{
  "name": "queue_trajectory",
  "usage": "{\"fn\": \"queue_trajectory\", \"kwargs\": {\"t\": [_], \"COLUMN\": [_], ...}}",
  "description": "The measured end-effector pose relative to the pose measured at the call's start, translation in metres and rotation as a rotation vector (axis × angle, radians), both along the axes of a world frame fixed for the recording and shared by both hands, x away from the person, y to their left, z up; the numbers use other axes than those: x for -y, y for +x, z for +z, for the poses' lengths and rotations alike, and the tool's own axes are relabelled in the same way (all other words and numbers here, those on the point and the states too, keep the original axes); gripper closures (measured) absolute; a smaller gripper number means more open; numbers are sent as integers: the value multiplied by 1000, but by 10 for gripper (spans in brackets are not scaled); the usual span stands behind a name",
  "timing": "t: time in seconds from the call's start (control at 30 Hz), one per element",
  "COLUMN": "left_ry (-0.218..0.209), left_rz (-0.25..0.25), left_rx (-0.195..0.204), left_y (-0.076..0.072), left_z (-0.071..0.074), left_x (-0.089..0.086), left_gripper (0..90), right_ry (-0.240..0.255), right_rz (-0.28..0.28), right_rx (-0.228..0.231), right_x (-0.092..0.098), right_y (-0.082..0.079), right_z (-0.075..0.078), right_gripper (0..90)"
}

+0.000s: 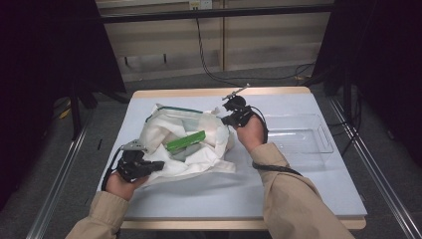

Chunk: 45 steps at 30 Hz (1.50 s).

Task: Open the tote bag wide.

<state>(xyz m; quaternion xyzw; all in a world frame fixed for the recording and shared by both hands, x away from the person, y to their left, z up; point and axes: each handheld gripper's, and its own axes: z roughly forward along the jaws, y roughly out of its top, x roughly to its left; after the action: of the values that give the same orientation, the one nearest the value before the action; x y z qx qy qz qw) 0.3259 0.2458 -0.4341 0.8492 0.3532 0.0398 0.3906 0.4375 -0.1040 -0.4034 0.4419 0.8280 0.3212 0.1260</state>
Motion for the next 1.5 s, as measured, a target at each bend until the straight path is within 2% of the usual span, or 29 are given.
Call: {"fn": "queue_trajectory", "kwargs": {"t": [0.23, 0.6, 0.87, 1.5], "left_ry": [-3, 18, 13, 9], "left_rz": [0, -2, -2, -8], "left_rx": [-3, -11, -23, -36], "left_y": [0, 0, 0, 2], "left_z": [-2, -6, -7, -13], "left_x": [1, 2, 2, 3], "left_gripper": [900, 900, 900, 900], "right_ry": [-7, -18, -32, -50], "right_rz": [-15, -32, -28, -48], "right_rx": [-11, -21, -16, -37], "right_x": [2, 3, 4, 4], "right_y": [5, 8, 11, 17], "right_z": [-5, -10, -13, -22], "right_gripper": [896, 895, 895, 893]}}
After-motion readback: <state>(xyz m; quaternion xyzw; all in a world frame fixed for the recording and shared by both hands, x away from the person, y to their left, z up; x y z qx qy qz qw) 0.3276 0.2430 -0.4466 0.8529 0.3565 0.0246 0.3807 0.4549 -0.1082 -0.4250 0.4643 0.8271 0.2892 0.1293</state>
